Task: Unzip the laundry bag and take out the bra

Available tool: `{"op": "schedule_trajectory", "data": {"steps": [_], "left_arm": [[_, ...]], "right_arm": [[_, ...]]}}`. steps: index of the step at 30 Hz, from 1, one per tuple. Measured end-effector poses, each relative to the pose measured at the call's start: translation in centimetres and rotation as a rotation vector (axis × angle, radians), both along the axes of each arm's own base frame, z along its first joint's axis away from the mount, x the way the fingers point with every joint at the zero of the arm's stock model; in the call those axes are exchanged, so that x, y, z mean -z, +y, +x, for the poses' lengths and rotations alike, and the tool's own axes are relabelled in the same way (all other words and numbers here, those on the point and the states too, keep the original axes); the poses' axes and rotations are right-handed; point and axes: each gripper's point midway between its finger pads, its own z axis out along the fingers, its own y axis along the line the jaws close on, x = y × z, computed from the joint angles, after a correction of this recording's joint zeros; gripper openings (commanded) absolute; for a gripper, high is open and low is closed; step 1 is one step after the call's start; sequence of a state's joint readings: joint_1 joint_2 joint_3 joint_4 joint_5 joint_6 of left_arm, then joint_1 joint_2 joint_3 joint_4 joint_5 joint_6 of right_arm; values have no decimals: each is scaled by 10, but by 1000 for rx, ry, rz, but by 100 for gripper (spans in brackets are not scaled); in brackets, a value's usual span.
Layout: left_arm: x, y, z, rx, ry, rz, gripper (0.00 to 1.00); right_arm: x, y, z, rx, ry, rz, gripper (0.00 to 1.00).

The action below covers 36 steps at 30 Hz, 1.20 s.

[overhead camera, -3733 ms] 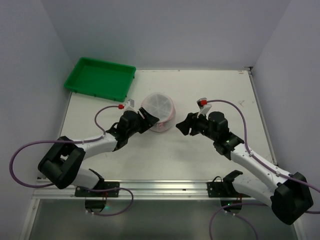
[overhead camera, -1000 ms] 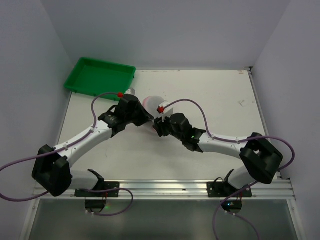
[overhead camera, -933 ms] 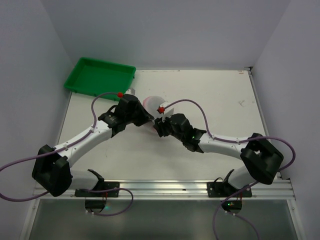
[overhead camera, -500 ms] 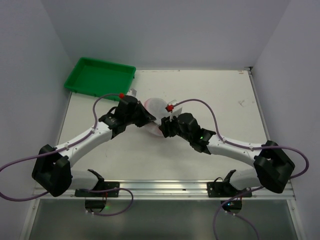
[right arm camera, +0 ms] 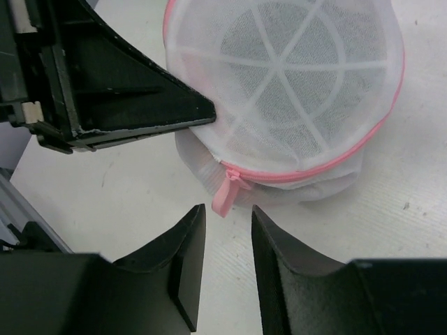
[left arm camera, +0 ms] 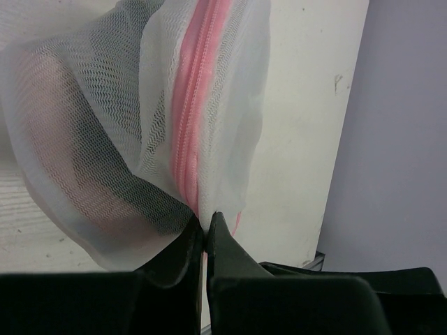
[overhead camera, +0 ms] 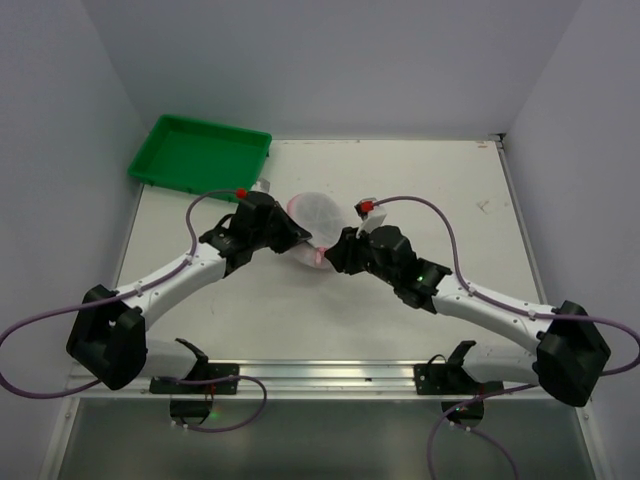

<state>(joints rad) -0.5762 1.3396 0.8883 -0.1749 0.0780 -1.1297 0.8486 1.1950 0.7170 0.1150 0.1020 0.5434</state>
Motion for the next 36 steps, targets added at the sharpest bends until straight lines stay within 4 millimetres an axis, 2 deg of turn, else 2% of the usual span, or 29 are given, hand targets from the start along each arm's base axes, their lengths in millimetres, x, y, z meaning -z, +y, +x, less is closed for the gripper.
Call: {"op": "schedule_trajectory", "data": {"steps": [7, 13, 18, 24, 36], "left_arm": [[0, -1, 0, 1, 3, -6, 0], [0, -2, -1, 4, 4, -8, 0], [0, -2, -1, 8, 6, -10, 0], [-1, -2, -2, 11, 5, -13, 0], [-2, -3, -1, 14, 2, -18, 0]], "right_arm": [[31, 6, -2, 8, 101, -18, 32], [47, 11, 3, 8, 136, -10, 33], [55, 6, 10, 22, 151, 14, 33], [53, 3, 16, 9, 137, 61, 38], [29, 23, 8, -133, 73, 145, 44]]}}
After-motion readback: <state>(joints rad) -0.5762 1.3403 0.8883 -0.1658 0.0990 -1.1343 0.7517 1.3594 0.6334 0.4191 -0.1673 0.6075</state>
